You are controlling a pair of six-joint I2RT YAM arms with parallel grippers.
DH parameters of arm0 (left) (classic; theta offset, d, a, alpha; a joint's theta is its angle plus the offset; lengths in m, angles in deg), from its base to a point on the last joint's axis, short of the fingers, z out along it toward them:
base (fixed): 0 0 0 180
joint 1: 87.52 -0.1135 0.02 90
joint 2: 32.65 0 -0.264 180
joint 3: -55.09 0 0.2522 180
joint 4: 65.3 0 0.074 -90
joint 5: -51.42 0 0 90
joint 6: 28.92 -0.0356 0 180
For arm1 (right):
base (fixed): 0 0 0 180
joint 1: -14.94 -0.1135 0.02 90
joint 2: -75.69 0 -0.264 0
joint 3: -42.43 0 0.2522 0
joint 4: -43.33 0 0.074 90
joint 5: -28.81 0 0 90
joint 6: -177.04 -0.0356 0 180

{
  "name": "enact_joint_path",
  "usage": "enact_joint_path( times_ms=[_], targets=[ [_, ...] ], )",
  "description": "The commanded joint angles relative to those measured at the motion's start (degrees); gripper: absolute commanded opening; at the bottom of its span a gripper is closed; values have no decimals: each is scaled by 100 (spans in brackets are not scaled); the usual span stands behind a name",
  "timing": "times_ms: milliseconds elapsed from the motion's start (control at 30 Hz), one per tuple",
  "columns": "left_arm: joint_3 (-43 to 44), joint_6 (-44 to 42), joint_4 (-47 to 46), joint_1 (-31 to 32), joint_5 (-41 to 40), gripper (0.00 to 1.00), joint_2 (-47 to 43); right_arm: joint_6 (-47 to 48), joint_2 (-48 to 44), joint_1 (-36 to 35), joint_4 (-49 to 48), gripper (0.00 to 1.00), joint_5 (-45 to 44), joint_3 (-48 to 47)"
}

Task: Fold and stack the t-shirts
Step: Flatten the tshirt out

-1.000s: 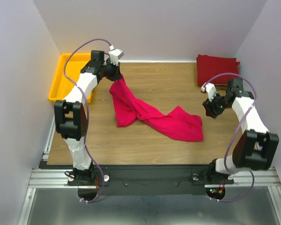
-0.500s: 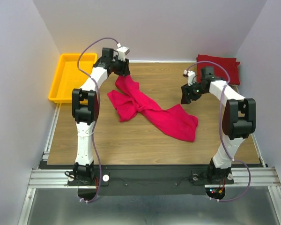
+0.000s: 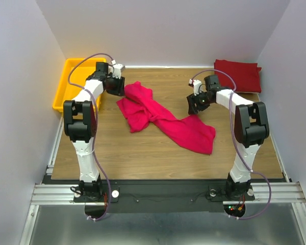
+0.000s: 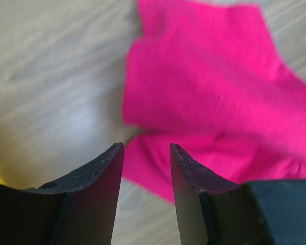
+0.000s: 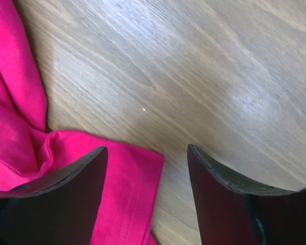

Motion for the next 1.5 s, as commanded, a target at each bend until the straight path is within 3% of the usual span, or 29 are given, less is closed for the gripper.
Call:
enact_joint_path(
  times_ms=[0, 233, 367, 467, 500, 567, 1133, 1233, 1267, 1367, 1467],
  targets=[
    [-709, -220, -32, -73, 23, 53, -854, -2, 57, -155, -377, 67, -139, 127],
    [-1272, -106, -111, -117, 111, 53, -1250, 122, 22, -190, -412, 60, -341, 469],
    [-1484, 44, -339, -135, -459, 54, -1259, 174, -119, -182, -412, 56, -332, 759],
    [-1545, 18, -489, -117, -644, 54, -1128, 236, -189, -182, -404, 35, -368, 909],
    [-1493, 9, -489, -117, -706, 54, -1066, 236, -224, -182, -404, 13, -368, 935],
    [-1449, -105, -472, -117, -881, 54, -899, 201, -285, -182, -386, 1, -359, 936],
    [-1159, -264, -683, -12, -1058, 53, -135, 25, -1410, -173, -184, 1, -526, 812],
    [-1220, -334, -683, 23, -1163, 47, -90, 95, -1560, -173, -149, 1, -631, 865],
    [-1238, -343, -674, 23, -1137, 30, -99, 113, -1656, -173, -149, 1, -658, 892],
    [-1352, -369, -586, 15, -1050, 0, -265, 131, -1867, -138, -70, 1, -763, 901],
    [-1431, -378, -376, -38, -927, 0, -685, 139, -2096, -76, -8, 1, -798, 892]
  ],
)
